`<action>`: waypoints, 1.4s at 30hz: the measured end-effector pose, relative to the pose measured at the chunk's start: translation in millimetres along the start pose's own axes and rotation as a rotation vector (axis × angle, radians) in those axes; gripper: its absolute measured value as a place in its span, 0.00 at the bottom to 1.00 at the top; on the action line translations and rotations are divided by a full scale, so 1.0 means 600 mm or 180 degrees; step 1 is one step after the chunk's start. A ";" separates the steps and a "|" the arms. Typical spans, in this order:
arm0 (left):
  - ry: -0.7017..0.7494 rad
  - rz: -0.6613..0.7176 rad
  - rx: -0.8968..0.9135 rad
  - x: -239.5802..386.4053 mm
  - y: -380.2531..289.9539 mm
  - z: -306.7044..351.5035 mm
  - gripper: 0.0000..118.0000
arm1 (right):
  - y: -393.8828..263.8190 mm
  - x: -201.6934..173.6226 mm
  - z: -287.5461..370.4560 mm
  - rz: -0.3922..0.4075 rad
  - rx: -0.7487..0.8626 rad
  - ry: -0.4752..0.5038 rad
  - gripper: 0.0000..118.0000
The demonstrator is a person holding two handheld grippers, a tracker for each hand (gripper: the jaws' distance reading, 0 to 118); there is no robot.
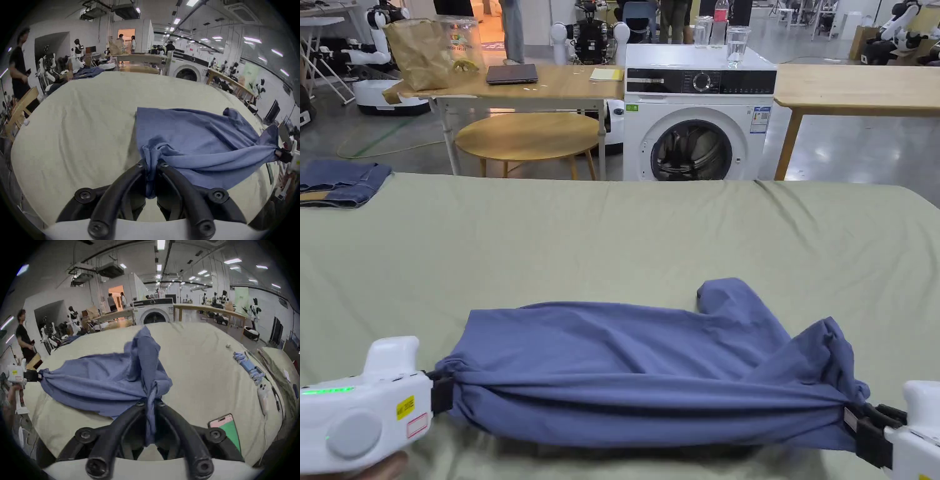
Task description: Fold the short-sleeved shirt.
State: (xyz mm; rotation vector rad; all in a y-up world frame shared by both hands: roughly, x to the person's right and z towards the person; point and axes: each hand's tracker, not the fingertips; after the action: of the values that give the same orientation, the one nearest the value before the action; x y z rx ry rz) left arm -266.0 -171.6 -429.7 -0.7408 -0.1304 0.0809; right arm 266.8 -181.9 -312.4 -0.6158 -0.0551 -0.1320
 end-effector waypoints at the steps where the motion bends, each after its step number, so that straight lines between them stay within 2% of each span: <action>1: -0.0030 0.0014 0.0034 -0.006 -0.010 0.025 0.04 | -0.006 -0.004 0.028 0.0029 0.0030 0.0029 0.04; 7: -0.0059 0.0153 -0.0127 -0.039 -0.103 0.124 0.04 | -0.073 -0.016 0.128 -0.0002 -0.0157 0.0157 0.04; 9: 0.0051 0.0185 -0.0329 -0.046 -0.143 0.115 0.04 | -0.115 -0.019 0.123 0.0066 -0.0373 0.0112 0.04; 12: 0.0096 0.0251 -0.0532 -0.055 -0.191 0.080 0.04 | -0.171 -0.020 0.092 -0.0053 -0.0638 0.0107 0.04; 14: 0.0106 0.0229 -0.0428 -0.051 -0.208 0.062 0.04 | -0.193 -0.018 0.072 -0.0048 -0.0598 0.0068 0.05; 15: 0.0104 0.0230 -0.0367 -0.050 -0.209 0.058 0.09 | -0.197 -0.014 0.068 -0.0102 -0.0515 0.0094 0.08; 16: 0.0132 0.0210 -0.0373 -0.048 -0.204 0.054 0.39 | -0.197 -0.007 0.064 -0.0187 -0.0450 0.0171 0.34; 17: 0.0152 0.0131 -0.0334 -0.044 -0.199 0.057 0.70 | -0.191 -0.007 0.063 -0.0198 -0.0496 0.0142 0.65; 18: 0.0247 0.0035 -0.0242 -0.040 -0.194 0.071 0.87 | -0.184 -0.010 0.068 -0.0185 -0.0524 0.0130 0.88; 19: 0.0286 -0.0025 -0.0089 -0.032 -0.186 0.094 0.89 | -0.177 -0.015 0.082 -0.0159 -0.0479 0.0148 0.92; 24: 0.0507 -0.0422 0.0583 0.019 -0.166 0.191 0.89 | -0.113 -0.068 0.144 0.0055 0.0259 0.0036 0.90; 25: 0.0467 -0.0467 0.0671 0.031 -0.167 0.201 0.84 | -0.100 -0.082 0.155 0.0062 0.0430 -0.0001 0.80; 26: 0.0416 -0.0502 0.0753 0.041 -0.172 0.210 0.68 | -0.089 -0.093 0.166 0.0030 0.0585 0.0059 0.58; 27: 0.0394 -0.0525 0.0764 0.051 -0.172 0.213 0.35 | -0.082 -0.101 0.175 0.0013 0.0714 0.0115 0.23; 28: 0.0410 -0.0545 0.0755 0.060 -0.171 0.212 0.00 | -0.073 -0.114 0.178 0.0072 0.0830 0.0029 0.00; 30: 0.0481 -0.0636 0.0904 0.065 -0.170 0.200 0.00 | -0.068 -0.135 0.179 0.0327 0.0990 -0.0176 0.00; 31: 0.0350 -0.0627 0.0722 0.058 -0.165 0.189 0.00 | -0.063 -0.141 0.175 0.0430 0.0983 -0.0070 0.00; 33: 0.0219 -0.0496 0.0550 0.051 -0.153 0.171 0.00 | -0.057 -0.145 0.154 0.0406 0.0806 0.0004 0.00; 36: 0.0330 -0.0617 0.0514 0.043 -0.131 0.127 0.00 | -0.050 -0.152 0.123 0.0464 0.0738 0.0008 0.00; 42: 0.0271 -0.0656 0.0323 0.011 -0.042 -0.014 0.00 | -0.028 -0.157 0.055 0.0459 0.0524 0.0032 0.00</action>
State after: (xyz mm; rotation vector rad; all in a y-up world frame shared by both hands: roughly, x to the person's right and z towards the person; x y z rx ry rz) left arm -257.7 -195.1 -418.1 -0.6250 -0.1198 -0.1395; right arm 170.6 -166.3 -284.2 -0.4530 -0.0116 0.0092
